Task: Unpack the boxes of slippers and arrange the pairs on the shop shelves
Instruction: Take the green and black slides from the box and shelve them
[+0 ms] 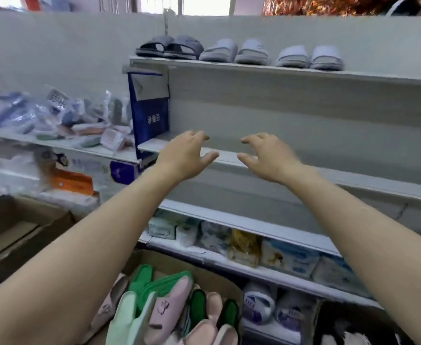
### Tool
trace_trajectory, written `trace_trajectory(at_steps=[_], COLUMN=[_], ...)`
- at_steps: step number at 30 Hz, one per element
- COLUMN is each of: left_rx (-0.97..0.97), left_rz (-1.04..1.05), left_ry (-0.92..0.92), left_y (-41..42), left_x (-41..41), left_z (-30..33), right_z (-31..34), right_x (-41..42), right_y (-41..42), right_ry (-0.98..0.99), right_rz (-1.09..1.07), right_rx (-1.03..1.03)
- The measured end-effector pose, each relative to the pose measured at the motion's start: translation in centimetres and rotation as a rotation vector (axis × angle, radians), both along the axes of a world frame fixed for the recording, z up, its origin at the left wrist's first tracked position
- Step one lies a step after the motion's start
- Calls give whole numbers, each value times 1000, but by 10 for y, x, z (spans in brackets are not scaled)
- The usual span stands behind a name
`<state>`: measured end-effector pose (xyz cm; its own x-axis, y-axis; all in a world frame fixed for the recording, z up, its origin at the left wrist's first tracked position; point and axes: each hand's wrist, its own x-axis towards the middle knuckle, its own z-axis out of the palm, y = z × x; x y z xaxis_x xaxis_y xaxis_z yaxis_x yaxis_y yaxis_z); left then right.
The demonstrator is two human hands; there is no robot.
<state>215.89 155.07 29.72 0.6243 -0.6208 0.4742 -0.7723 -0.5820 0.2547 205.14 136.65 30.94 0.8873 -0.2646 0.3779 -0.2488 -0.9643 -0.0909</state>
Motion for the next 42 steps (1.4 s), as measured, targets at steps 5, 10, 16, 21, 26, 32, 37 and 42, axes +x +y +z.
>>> trace_trajectory(at_steps=[5, 10, 16, 21, 26, 32, 37, 42], left_rx=[89, 197, 326, 397, 359, 286, 215, 162], left_rz=[43, 89, 154, 143, 132, 134, 102, 76], left_ry=[166, 447, 766, 1026, 1211, 1281, 1433, 1548], left_y=[24, 63, 114, 142, 155, 156, 146, 133], left_x=[74, 154, 209, 198, 177, 174, 176, 170], left_z=[-98, -220, -373, -471, -530, -553, -555, -559], right_z=[-101, -233, -387, -481, -539, -568, -546, -551], right_x=[70, 138, 182, 177, 179, 195, 197, 194], right_y=[23, 56, 107, 137, 152, 146, 136, 135], right_ry=[167, 410, 717, 805, 850, 930, 751, 642], right_rz=[16, 7, -125, -368, -444, -466, -472, -466], right_rx=[128, 361, 725, 1081, 1077, 926, 1031, 1180])
